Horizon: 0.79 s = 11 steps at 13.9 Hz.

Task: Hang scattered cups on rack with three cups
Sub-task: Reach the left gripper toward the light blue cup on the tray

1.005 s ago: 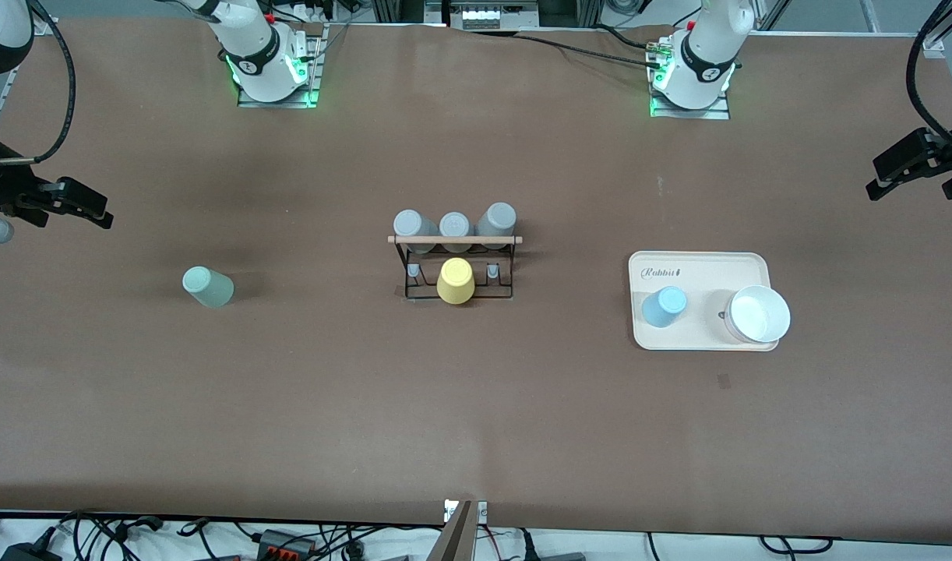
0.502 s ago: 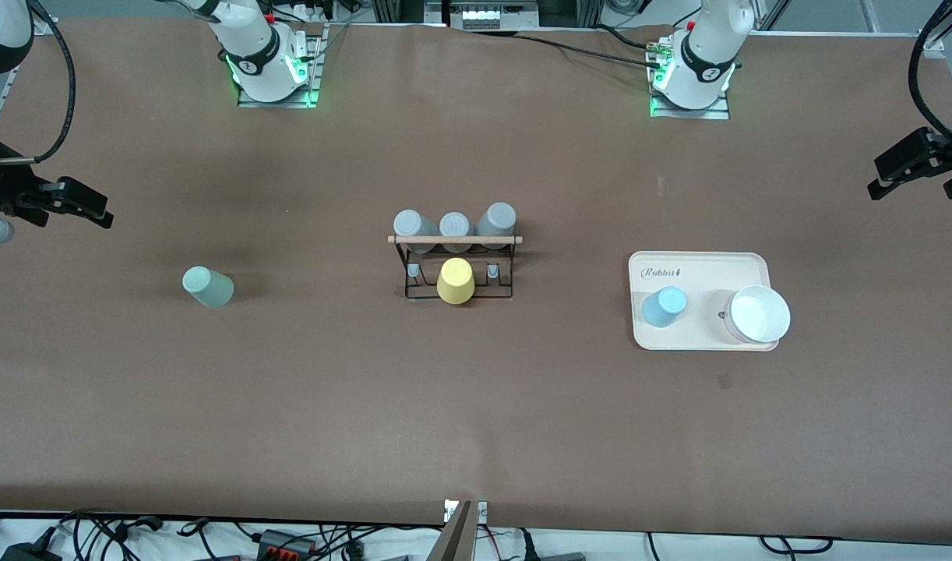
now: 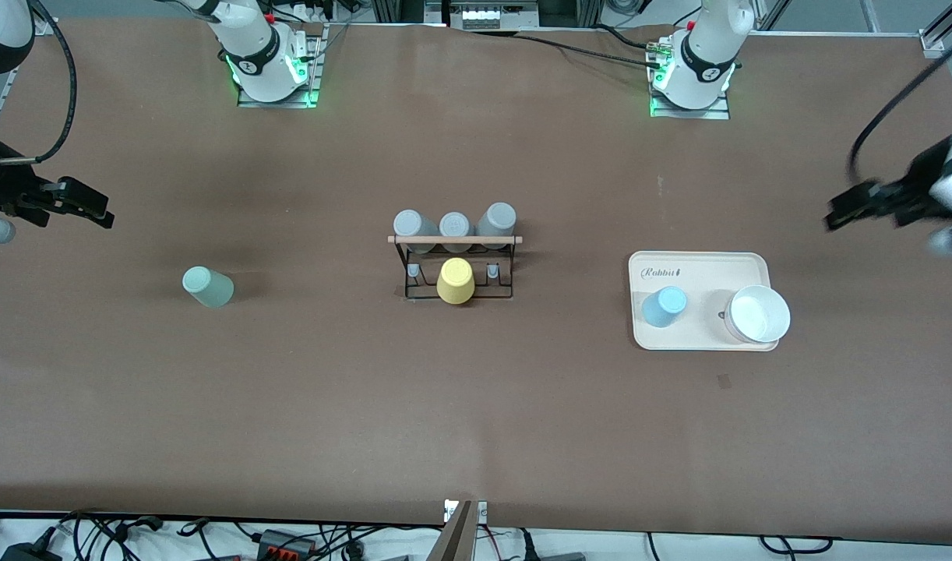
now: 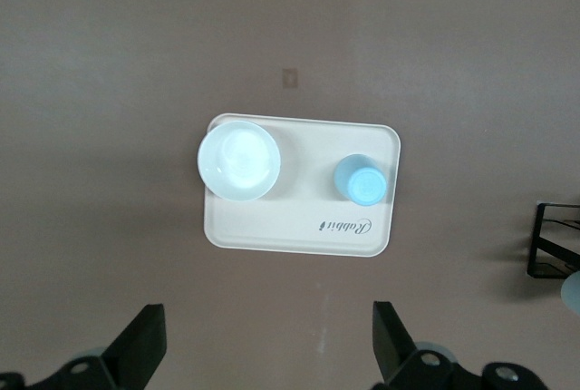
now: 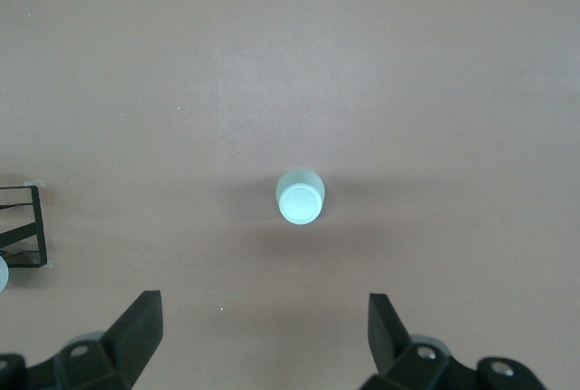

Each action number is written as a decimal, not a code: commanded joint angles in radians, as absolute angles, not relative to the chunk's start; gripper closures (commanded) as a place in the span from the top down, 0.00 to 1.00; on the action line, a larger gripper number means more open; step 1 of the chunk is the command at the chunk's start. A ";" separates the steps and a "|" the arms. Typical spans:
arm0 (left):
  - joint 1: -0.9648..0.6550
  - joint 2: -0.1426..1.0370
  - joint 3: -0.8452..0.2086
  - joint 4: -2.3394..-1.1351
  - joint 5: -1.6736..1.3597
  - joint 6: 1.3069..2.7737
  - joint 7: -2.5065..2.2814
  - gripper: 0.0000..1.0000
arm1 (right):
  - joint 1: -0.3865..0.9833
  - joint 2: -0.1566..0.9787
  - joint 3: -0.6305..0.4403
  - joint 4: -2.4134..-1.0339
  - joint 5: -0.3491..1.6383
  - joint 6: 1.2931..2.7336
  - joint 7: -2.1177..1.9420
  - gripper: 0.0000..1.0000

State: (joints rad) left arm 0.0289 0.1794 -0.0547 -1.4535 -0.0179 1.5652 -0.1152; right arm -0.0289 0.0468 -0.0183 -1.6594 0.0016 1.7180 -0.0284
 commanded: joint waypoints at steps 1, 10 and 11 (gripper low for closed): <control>-0.003 0.233 -0.072 -1.526 -0.032 1.682 -0.169 1.00 | -0.043 0.055 -0.008 -1.641 0.014 1.707 -0.037 1.00; -0.026 0.342 -0.146 -1.925 -0.032 2.254 -0.334 1.00 | -0.041 0.063 -0.008 -1.641 0.009 1.710 -0.040 1.00; -0.043 0.353 -0.146 -1.954 -0.032 2.304 -0.344 1.00 | -0.041 0.063 -0.006 -1.641 0.008 1.710 -0.040 1.00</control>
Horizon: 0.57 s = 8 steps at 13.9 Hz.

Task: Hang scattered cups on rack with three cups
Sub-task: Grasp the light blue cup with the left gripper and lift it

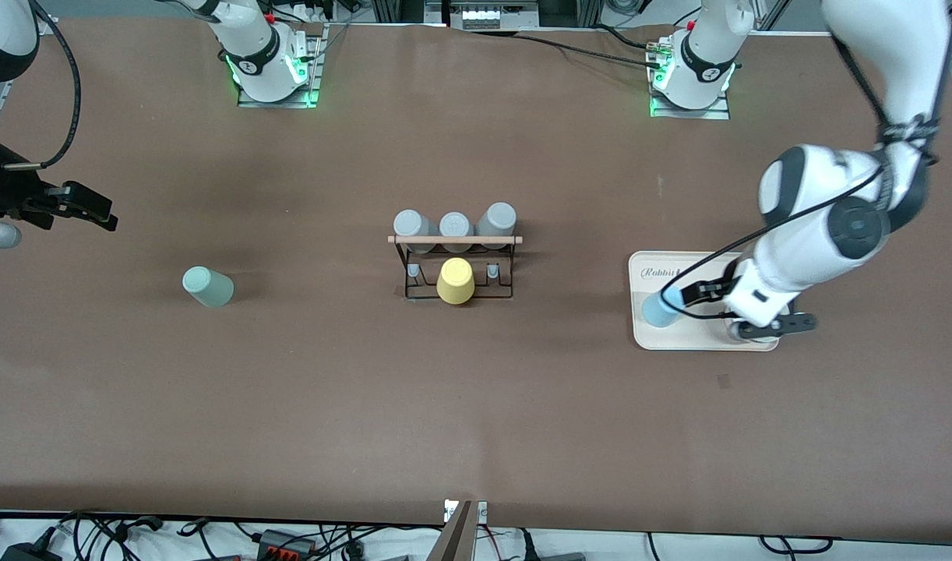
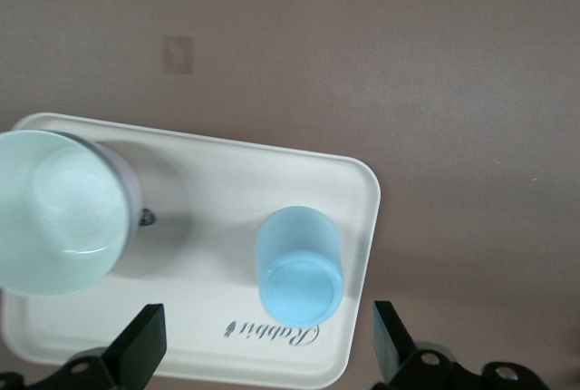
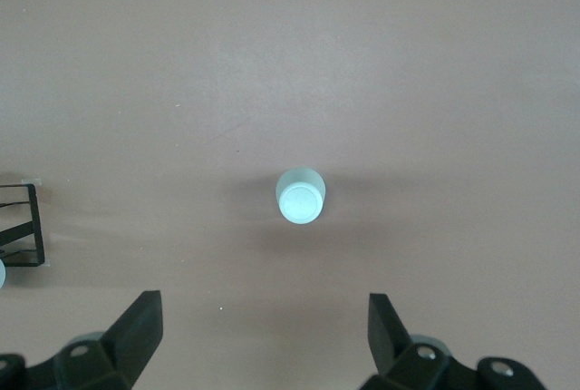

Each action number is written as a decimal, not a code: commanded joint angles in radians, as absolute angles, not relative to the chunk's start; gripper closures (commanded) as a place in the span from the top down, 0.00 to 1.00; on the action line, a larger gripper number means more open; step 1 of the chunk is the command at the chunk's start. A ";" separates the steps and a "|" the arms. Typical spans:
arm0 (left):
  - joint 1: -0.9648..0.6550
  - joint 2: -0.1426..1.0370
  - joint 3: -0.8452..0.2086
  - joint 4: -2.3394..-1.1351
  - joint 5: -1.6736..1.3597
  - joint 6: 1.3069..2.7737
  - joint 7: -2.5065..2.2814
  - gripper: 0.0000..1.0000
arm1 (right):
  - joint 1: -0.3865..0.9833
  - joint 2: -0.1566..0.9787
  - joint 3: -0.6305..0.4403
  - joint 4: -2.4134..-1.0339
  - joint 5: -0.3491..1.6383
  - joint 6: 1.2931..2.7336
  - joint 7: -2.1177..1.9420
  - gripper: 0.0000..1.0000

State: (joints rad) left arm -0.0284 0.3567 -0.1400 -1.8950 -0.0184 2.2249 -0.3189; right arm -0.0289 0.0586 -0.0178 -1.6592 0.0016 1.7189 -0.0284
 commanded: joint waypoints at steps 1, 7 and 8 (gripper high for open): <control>-0.049 0.366 -0.146 -1.973 -0.032 2.339 -0.344 1.00 | -0.041 0.063 -0.008 -1.641 0.009 1.712 -0.040 1.00; -0.061 0.428 -0.143 -2.063 -0.020 2.523 -0.342 1.00 | -0.041 0.063 -0.006 -1.641 0.009 1.715 -0.038 1.00; -0.060 0.429 -0.143 -2.065 -0.018 2.526 -0.339 1.00 | -0.043 0.063 -0.008 -1.641 0.009 1.717 -0.037 1.00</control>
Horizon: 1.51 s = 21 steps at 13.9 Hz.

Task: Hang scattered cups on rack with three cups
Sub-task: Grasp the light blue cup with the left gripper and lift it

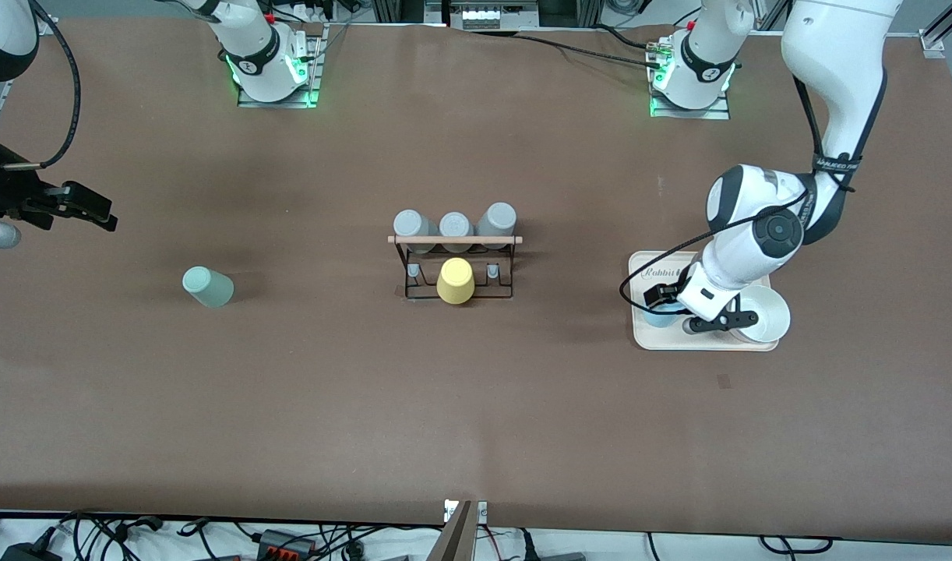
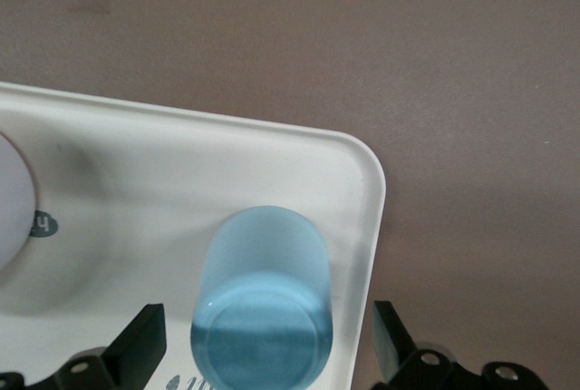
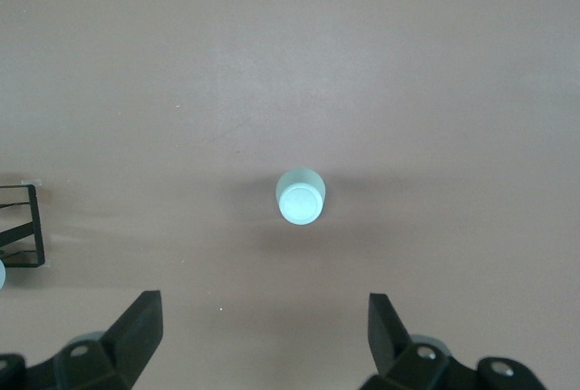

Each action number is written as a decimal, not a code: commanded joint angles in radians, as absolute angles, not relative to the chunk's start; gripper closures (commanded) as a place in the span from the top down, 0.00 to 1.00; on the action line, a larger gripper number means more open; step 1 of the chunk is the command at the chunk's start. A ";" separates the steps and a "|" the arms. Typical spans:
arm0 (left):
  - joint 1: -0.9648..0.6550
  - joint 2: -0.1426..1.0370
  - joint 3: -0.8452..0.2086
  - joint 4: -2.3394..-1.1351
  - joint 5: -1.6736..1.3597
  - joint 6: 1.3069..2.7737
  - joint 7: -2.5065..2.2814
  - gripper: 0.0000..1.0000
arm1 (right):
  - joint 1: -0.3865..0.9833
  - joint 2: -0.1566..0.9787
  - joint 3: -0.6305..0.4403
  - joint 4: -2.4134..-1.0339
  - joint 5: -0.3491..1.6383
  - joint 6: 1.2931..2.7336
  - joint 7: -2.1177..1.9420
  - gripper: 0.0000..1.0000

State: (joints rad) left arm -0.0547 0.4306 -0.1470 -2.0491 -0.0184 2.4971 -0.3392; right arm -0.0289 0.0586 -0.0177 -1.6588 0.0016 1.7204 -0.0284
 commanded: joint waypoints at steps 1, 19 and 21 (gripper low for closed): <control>-0.060 0.430 -0.143 -2.069 -0.018 2.526 -0.337 0.95 | -0.043 0.064 -0.008 -1.641 0.011 1.717 -0.037 1.00; -0.279 0.363 -0.161 -1.541 -0.014 1.925 -0.774 0.39 | -0.044 0.072 -0.008 -1.640 0.005 1.739 -0.040 1.00; -0.339 0.429 -0.160 -1.444 -0.054 1.898 -0.889 0.39 | -0.043 0.075 -0.006 -1.640 0.006 1.741 -0.038 1.00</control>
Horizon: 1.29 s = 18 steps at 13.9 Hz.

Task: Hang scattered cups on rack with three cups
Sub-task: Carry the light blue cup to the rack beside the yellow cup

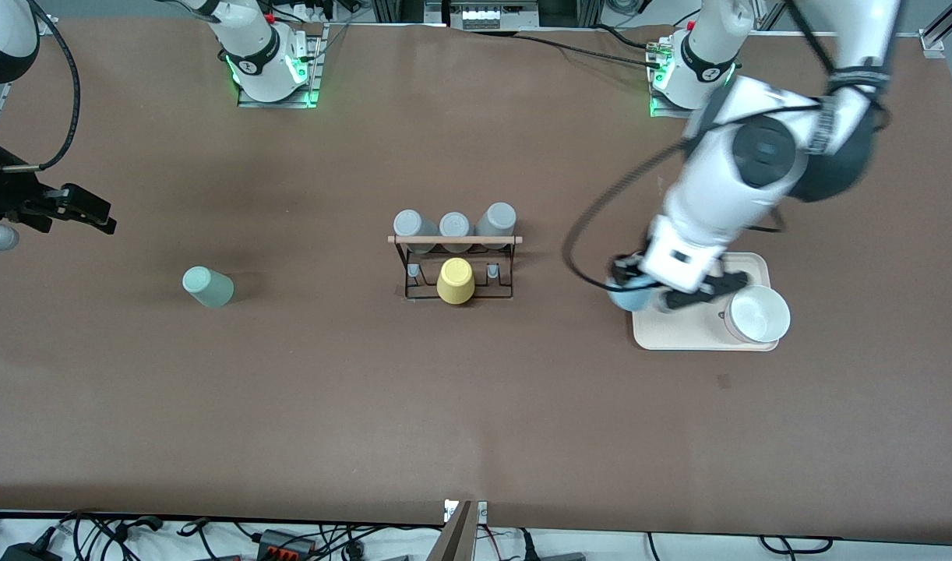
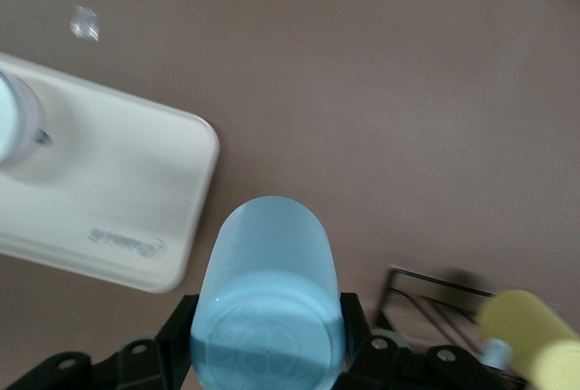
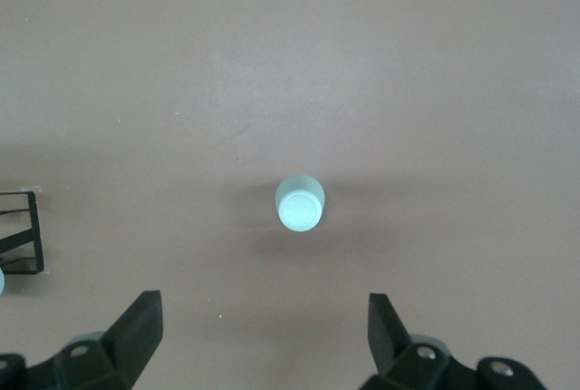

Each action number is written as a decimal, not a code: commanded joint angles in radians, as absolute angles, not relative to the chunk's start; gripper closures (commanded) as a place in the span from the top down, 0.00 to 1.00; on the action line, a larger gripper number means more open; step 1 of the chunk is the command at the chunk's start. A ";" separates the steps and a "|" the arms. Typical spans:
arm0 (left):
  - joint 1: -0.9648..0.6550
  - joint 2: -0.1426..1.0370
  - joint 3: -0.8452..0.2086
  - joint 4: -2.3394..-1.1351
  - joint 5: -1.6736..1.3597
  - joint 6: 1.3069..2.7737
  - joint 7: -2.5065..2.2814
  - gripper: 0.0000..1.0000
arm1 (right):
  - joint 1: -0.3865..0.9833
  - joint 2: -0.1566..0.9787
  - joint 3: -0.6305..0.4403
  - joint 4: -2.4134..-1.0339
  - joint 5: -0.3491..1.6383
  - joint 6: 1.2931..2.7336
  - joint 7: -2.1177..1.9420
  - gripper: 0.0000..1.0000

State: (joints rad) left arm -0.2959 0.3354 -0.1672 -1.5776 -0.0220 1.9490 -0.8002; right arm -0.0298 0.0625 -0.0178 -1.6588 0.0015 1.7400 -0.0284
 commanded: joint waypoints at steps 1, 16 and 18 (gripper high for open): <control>-0.369 0.466 -0.160 -1.401 -0.054 1.894 -0.949 0.39 | -0.041 0.093 -0.006 -1.640 0.011 1.743 -0.038 1.00; -0.565 0.683 -0.152 -1.258 -0.040 1.910 -1.187 0.39 | -0.041 0.100 -0.006 -1.643 0.012 1.779 -0.032 1.00; -0.566 0.701 -0.153 -1.258 -0.040 1.916 -1.189 0.39 | -0.041 0.100 -0.006 -1.647 0.015 1.811 -0.032 1.00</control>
State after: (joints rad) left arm -0.5517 0.6695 -0.1652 -1.3030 -0.0352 1.9291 -1.1773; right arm -0.0296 0.0948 -0.0162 -1.6576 0.0016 1.7893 -0.0284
